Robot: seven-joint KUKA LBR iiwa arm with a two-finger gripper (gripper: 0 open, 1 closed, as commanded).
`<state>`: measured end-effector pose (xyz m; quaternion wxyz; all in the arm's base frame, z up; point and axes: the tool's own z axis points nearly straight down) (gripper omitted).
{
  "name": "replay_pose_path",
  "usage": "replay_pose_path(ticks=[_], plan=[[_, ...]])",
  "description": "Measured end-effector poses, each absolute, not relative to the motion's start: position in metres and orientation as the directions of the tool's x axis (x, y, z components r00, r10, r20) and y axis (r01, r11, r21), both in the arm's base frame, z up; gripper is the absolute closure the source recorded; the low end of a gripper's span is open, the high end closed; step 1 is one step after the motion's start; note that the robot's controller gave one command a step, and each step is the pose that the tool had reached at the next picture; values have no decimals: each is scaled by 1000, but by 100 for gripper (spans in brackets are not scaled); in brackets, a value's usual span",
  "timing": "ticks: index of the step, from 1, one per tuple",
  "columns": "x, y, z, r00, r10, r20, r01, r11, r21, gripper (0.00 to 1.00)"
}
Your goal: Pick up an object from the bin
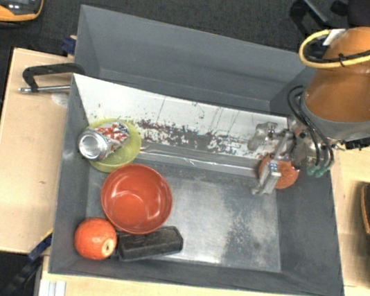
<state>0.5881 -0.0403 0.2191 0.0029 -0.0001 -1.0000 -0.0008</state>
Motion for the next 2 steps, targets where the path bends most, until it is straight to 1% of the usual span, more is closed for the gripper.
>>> replay_pose_path(ticks=[1, 2], plan=[[578, 49, 114, -987, -160, 11, -160, 987, 7, 0], [596, 118, 75, -981, -193, 5, -193, 981, 10, 0]])
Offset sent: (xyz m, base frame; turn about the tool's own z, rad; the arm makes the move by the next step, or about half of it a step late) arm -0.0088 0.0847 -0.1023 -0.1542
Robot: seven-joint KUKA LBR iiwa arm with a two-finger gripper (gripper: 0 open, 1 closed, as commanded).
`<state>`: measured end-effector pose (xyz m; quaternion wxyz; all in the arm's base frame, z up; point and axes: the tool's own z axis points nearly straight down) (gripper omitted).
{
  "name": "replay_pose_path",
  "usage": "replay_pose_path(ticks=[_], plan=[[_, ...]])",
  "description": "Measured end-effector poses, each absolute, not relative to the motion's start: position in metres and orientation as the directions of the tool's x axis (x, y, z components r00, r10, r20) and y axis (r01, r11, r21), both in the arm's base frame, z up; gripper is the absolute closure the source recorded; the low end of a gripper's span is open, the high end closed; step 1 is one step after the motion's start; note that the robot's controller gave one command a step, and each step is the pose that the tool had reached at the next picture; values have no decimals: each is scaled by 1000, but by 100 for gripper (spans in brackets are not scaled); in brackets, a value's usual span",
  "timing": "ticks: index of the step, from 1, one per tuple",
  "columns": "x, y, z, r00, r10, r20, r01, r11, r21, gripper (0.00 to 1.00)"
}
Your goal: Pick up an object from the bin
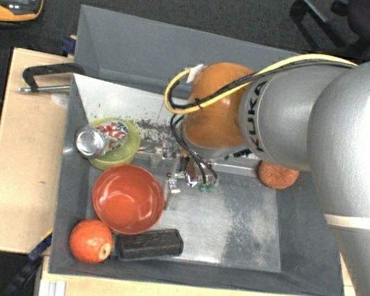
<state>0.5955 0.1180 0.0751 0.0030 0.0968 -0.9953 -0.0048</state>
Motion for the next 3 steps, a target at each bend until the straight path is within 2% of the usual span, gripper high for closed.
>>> replay_pose_path(ticks=[1, 2, 3], plan=[[596, 115, 77, -982, -188, 5, -188, 982, 9, 100], [596, 115, 77, -982, -188, 5, -188, 982, 9, 0], [576, 213, 74, -824, -566, -6, -566, 824, 5, 0]])
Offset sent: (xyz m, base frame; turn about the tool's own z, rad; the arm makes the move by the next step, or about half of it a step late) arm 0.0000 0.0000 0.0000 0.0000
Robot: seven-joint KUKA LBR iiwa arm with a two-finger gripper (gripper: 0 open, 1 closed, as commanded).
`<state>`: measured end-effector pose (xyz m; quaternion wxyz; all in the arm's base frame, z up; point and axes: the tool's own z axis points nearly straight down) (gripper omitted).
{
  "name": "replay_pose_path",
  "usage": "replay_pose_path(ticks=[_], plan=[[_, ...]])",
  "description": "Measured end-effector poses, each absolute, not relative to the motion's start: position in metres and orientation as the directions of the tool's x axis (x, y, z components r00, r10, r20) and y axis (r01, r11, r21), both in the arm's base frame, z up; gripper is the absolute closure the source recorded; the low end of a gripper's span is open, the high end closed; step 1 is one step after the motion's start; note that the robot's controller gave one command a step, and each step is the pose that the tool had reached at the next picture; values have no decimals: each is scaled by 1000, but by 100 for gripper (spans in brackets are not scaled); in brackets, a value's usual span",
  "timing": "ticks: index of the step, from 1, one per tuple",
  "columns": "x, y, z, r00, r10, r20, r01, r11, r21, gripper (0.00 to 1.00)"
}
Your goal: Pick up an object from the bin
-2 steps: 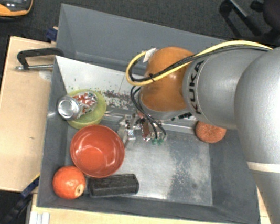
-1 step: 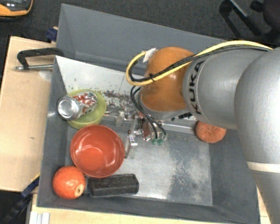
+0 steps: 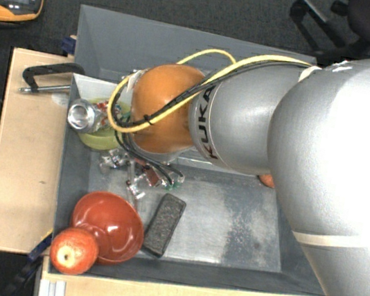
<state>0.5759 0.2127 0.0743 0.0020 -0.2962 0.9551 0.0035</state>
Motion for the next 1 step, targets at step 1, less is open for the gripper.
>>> replay_pose_path(ticks=[1], plan=[[596, 162, 76, -857, -514, -11, -515, 857, 3, 0]])
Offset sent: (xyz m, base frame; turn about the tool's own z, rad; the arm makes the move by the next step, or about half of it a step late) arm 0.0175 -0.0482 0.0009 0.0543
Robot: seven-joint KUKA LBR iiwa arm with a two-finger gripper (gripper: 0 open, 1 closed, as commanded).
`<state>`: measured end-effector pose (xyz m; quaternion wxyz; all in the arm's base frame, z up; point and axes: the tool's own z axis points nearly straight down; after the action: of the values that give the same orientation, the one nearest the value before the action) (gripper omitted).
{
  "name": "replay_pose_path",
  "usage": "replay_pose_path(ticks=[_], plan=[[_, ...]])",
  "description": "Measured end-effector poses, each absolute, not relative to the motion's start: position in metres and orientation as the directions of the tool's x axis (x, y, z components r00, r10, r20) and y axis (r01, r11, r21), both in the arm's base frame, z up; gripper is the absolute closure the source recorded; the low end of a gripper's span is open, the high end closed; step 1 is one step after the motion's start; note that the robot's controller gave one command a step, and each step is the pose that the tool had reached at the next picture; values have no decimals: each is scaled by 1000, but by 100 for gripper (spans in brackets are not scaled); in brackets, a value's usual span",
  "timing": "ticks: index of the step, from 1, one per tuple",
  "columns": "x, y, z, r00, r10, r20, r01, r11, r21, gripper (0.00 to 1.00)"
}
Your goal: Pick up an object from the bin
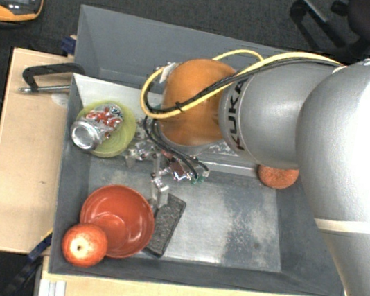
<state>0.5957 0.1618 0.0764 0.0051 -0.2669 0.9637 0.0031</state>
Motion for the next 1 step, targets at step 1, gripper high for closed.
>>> replay_pose_path(ticks=[1], plan=[[603, 99, 71, -944, -330, -12, -330, 944, 5, 0]])
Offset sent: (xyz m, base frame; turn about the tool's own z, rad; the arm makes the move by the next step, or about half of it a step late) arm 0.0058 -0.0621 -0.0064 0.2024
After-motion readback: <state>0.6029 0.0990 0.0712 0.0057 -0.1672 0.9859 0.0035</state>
